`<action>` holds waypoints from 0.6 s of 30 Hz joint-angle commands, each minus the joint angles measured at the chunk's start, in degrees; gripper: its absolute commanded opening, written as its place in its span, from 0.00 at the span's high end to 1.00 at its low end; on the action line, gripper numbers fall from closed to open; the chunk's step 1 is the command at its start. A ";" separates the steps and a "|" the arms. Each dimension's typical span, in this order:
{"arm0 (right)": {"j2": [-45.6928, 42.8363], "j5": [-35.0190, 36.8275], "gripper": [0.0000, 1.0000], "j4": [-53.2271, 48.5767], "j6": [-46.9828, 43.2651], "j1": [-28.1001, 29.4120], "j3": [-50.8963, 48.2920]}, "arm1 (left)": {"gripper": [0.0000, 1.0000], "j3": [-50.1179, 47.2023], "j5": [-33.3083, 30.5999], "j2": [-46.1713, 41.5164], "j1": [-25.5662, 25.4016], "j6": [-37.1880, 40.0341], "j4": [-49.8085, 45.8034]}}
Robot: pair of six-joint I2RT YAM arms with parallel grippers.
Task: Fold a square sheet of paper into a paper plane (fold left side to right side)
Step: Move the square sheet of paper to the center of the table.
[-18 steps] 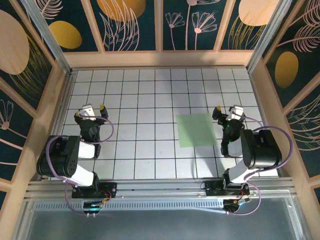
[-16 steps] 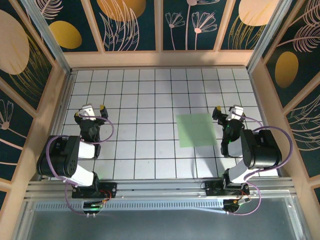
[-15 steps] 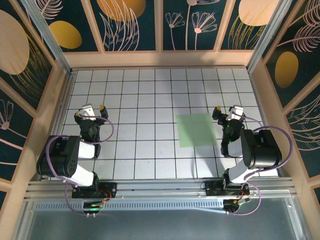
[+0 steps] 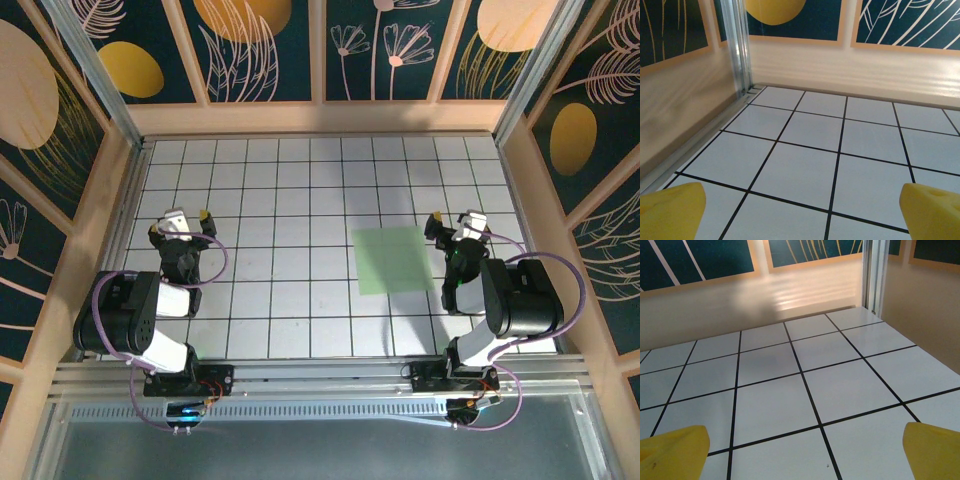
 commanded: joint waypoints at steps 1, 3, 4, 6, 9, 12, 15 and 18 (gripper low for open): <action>0.24 0.87 0.01 2.72 0.26 0.27 0.10 | 0.01 0.14 1.05 -0.10 0.33 -0.83 0.88; 0.24 0.91 0.01 2.77 0.26 0.27 0.09 | 0.01 0.14 1.05 -0.06 0.29 -0.89 0.89; 0.21 0.89 0.01 2.78 0.26 0.27 0.05 | 0.01 0.13 1.05 -0.07 0.29 -0.87 0.88; 0.21 0.88 0.01 2.82 0.26 0.27 0.04 | 0.01 0.14 1.05 -0.06 0.29 -0.87 0.88; 0.18 0.92 0.01 2.77 0.29 0.27 0.09 | 0.01 0.13 1.05 -0.03 0.29 -0.87 0.89; 0.22 0.89 0.01 2.76 0.22 0.27 0.04 | 0.01 0.13 1.06 0.01 0.30 -0.87 0.88; 0.23 0.92 0.01 2.82 0.25 0.27 0.06 | 0.01 0.18 1.05 -0.08 0.29 -0.87 0.81; 0.07 1.32 0.01 3.01 0.19 0.27 0.02 | 0.01 0.18 1.05 -0.06 0.29 -0.87 0.88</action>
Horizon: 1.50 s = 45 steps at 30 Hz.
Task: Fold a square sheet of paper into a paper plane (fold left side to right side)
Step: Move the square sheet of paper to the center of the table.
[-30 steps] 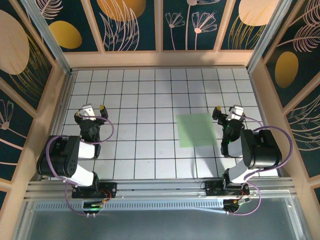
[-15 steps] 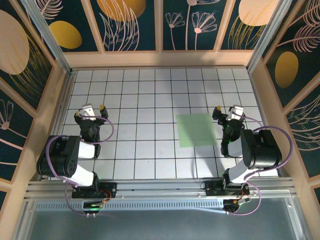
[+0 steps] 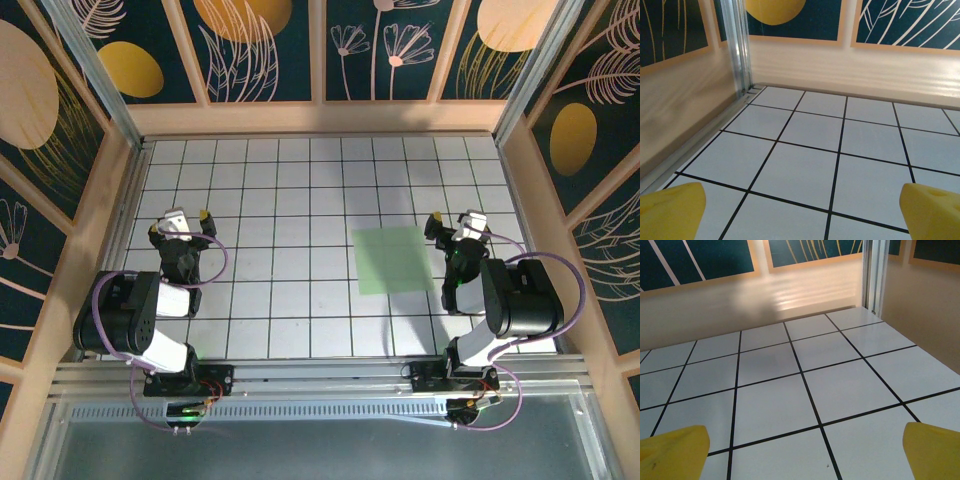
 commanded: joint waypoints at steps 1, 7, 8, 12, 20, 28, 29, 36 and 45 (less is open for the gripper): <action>-0.58 1.89 0.01 1.62 0.49 0.39 0.32 | 0.01 0.14 1.03 -0.16 0.29 -0.87 0.93; -2.84 1.31 0.01 0.19 -1.22 1.39 0.35 | 0.01 5.24 -2.51 -6.84 0.25 -2.20 -13.19; -4.46 2.75 0.01 -2.52 -1.17 1.75 0.95 | 0.01 6.96 -2.78 -8.31 0.29 -2.36 -17.50; -15.14 2.49 0.01 -22.04 -0.49 1.77 6.87 | 0.01 12.69 -1.02 -13.99 0.29 -8.37 -29.51; -26.16 -5.57 0.01 -62.31 9.05 1.24 22.62 | 0.01 27.28 11.03 -18.27 0.16 -24.53 -54.41; -30.99 -21.85 0.02 -81.98 22.04 1.22 27.19 | 0.01 31.98 16.46 -19.50 -5.10 -26.71 -70.36; -31.57 -23.10 0.02 -83.46 23.36 1.24 27.09 | 0.01 32.05 17.45 -19.35 -7.05 -26.86 -71.12; -30.79 -27.35 0.05 -91.08 28.64 3.79 27.27 | 0.01 31.22 25.21 -14.74 -18.90 -31.76 -69.51; -20.46 -29.29 0.13 -90.93 27.70 10.32 25.92 | 0.01 35.07 29.52 -3.87 -29.43 -37.21 -65.68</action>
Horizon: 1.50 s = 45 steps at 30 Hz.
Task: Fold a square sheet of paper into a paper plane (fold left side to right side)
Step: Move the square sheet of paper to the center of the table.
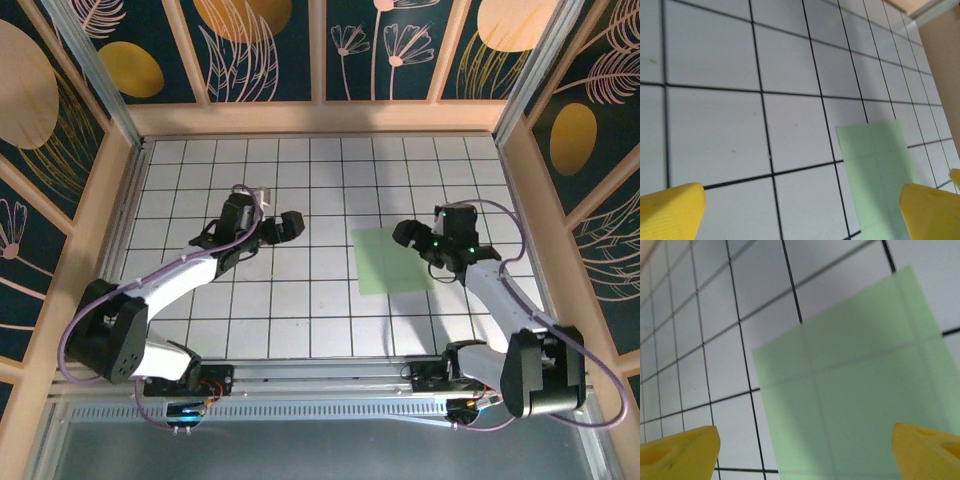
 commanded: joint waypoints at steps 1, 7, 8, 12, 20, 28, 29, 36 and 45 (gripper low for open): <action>3.07 -2.29 0.14 -0.52 0.17 1.55 0.00 | 0.01 3.10 1.88 2.59 -2.54 -3.12 2.09; 7.24 -3.42 0.17 0.81 -1.25 1.74 -0.89 | 0.01 3.50 0.20 5.42 -3.88 -4.72 2.81; 7.94 -3.78 0.18 0.77 -1.59 1.73 -0.81 | 0.01 3.63 -0.06 5.51 -3.90 -4.69 2.73; 10.10 -5.07 0.22 1.11 -2.40 1.79 -0.88 | 0.01 3.94 -2.02 5.50 -3.89 -4.42 1.95; 12.77 -5.93 0.26 3.41 -2.14 2.32 -1.77 | 0.01 3.68 -3.36 5.05 -3.92 -4.33 1.32; 16.55 -5.82 0.30 5.69 -1.72 3.08 -2.21 | 0.01 3.70 -3.13 5.66 -3.95 -4.24 1.05; 17.17 -5.74 0.31 6.03 -1.58 3.25 -2.12 | 0.01 3.79 -3.15 5.63 -3.97 -4.24 1.05; 20.83 -5.30 0.31 8.89 1.65 6.24 -1.38 | 0.01 4.38 -4.32 5.58 -3.97 -4.07 0.10; 26.44 -1.53 0.30 15.50 13.56 13.50 1.94 | 0.01 4.56 -8.45 4.07 -3.92 -4.85 -2.30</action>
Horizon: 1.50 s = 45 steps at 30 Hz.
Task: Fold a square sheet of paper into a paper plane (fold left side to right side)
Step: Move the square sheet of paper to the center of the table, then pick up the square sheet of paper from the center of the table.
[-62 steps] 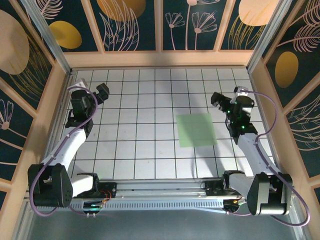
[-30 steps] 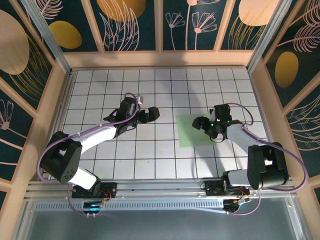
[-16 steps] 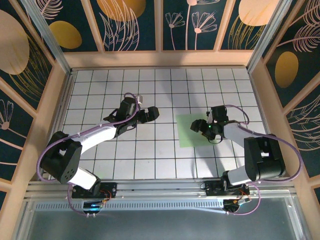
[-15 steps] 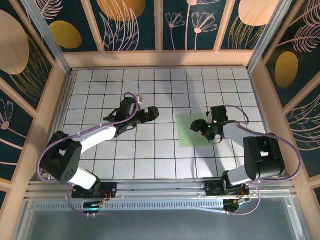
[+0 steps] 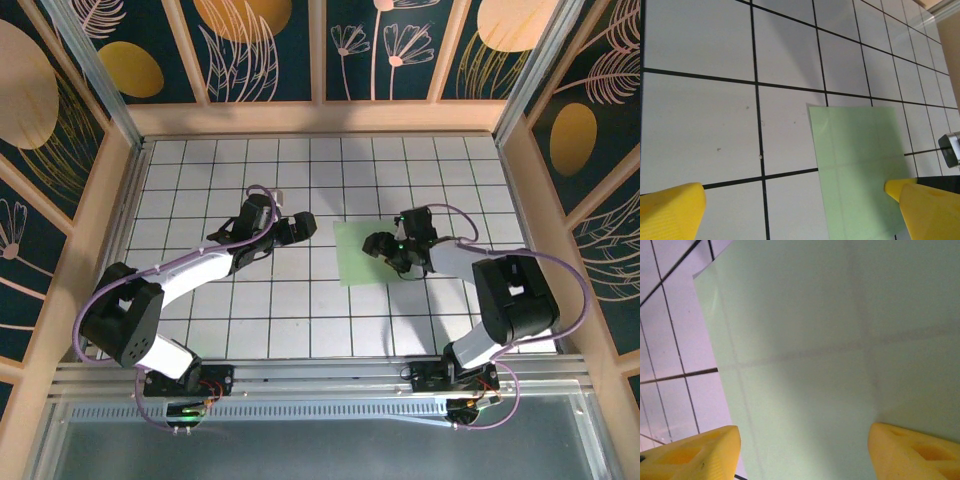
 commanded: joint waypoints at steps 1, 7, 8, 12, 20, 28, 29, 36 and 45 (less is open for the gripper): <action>4.51 3.11 0.30 1.36 7.68 3.47 0.79 | 0.01 1.60 -2.76 -1.13 -0.11 -0.90 -2.43; 10.05 6.05 0.30 4.92 15.34 8.67 4.03 | 0.01 1.37 -4.59 -2.11 -0.14 -0.90 -3.94; 11.08 6.24 0.30 5.73 16.70 9.41 4.43 | 0.01 1.28 -4.70 -2.19 -0.12 -0.90 -4.00; 13.43 7.40 0.30 7.26 18.86 11.28 6.04 | 0.01 1.28 -5.23 -2.66 -0.12 -0.82 -4.57; 13.63 7.72 0.30 5.04 15.01 12.60 9.07 | 0.01 1.45 -6.35 -3.30 -0.12 -0.31 -5.23; 9.07 9.59 0.29 1.90 10.54 12.60 12.34 | 0.01 2.54 -6.59 -3.80 -0.01 -1.11 -5.32; 8.32 10.28 0.28 0.76 9.63 12.60 12.97 | 0.01 2.54 -6.60 -3.96 -0.07 -1.29 -5.32; 4.13 18.74 0.16 -8.55 1.61 11.94 17.63 | 0.03 3.21 -3.66 -2.49 -0.05 -1.85 -5.09; 5.34 25.50 0.01 -15.99 -10.08 7.45 21.78 | 0.36 7.27 11.92 6.14 -0.02 -1.37 -3.23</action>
